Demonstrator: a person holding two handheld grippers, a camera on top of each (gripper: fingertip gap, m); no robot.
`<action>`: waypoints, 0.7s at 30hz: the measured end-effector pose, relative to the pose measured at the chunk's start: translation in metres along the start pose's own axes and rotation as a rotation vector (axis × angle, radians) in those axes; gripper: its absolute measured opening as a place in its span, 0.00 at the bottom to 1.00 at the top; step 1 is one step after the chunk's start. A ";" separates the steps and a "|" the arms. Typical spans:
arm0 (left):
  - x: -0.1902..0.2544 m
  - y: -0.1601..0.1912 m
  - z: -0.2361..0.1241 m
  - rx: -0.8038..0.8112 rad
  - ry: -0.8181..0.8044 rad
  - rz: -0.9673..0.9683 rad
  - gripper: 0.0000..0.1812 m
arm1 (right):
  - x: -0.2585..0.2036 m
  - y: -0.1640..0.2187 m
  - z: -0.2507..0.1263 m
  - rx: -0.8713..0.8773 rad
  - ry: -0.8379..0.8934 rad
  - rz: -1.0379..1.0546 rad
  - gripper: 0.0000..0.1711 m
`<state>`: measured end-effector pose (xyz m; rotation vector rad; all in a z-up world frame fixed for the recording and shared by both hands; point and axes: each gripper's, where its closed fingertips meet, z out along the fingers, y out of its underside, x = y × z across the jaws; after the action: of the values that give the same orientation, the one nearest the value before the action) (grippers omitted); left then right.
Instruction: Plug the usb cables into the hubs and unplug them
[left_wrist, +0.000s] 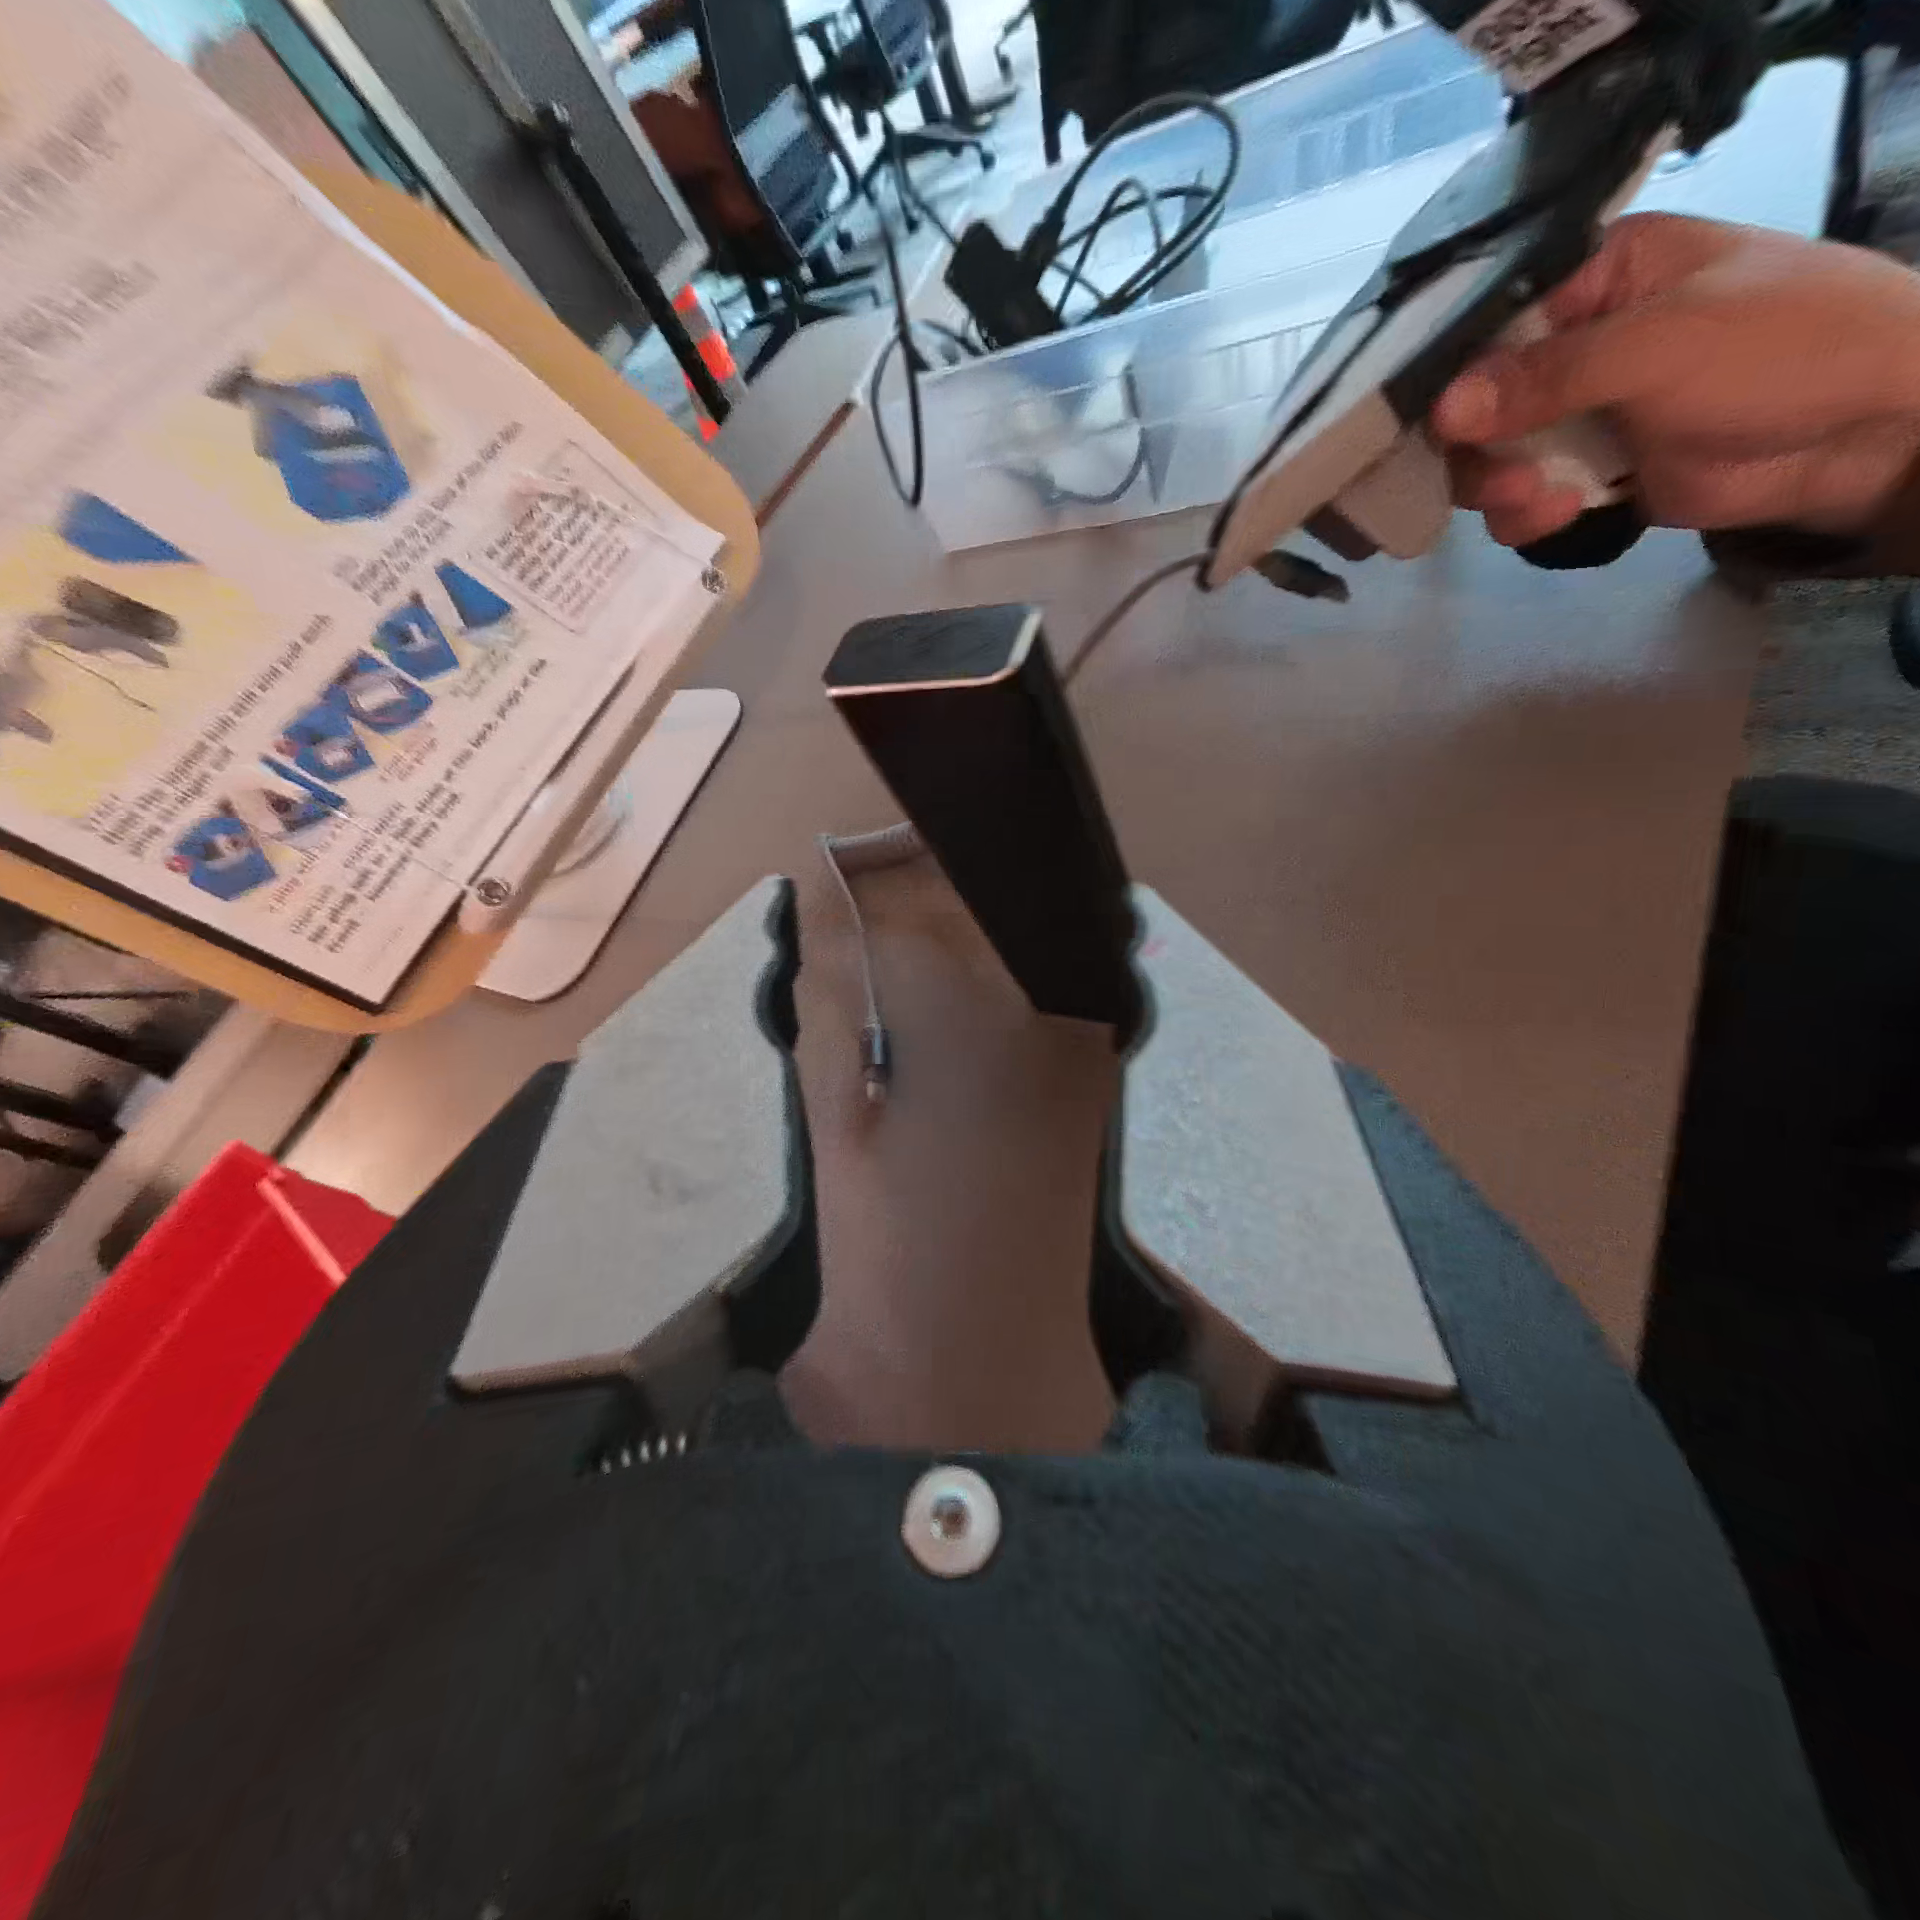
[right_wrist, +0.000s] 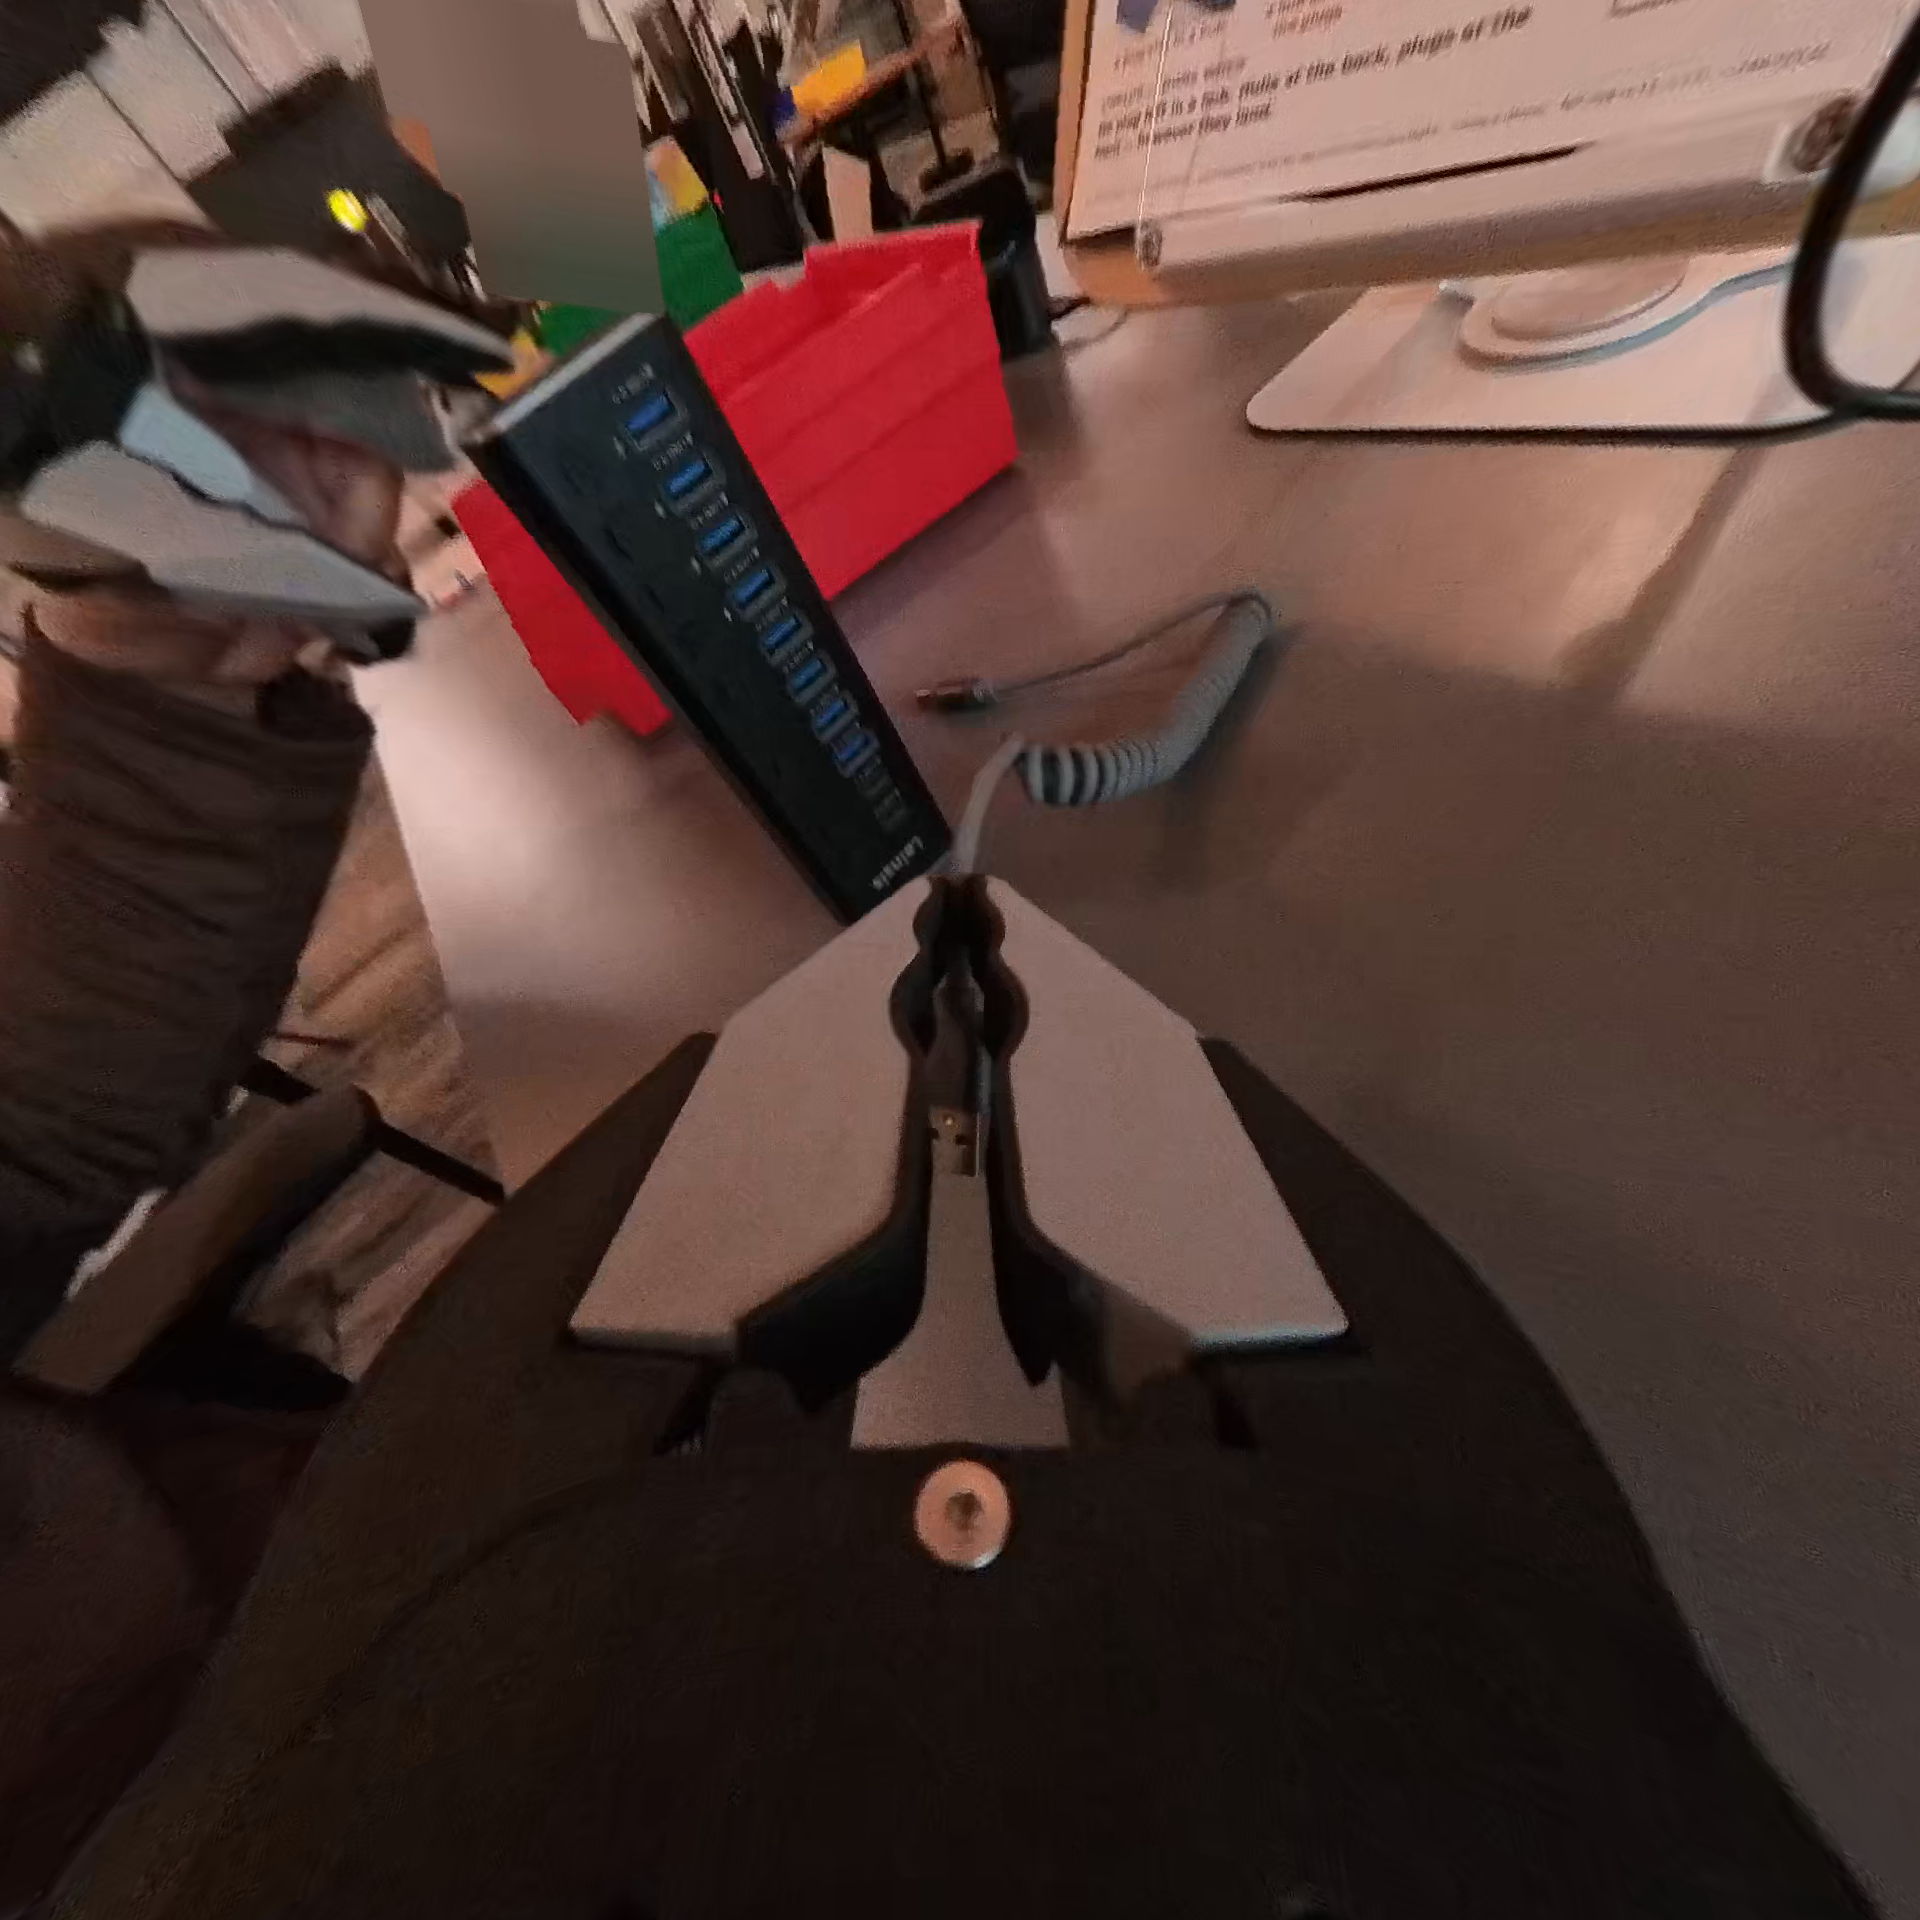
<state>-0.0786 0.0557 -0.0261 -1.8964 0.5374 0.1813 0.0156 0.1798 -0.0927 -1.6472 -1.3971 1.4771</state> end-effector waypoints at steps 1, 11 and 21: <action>0.013 -0.007 -0.009 0.022 0.005 0.014 0.26 | -0.002 -0.006 -0.004 0.043 -0.024 0.037 0.00; 0.130 -0.062 0.084 0.217 0.270 -0.435 0.22 | -0.043 -0.041 -0.020 0.349 -0.264 0.258 0.01; 0.121 -0.082 0.126 0.302 0.312 -0.634 0.09 | -0.044 -0.049 -0.045 0.443 -0.146 0.151 0.01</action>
<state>0.0811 0.1611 -0.0500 -1.7118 0.1323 -0.5854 0.0468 0.1668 -0.0202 -1.4070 -0.9364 1.8657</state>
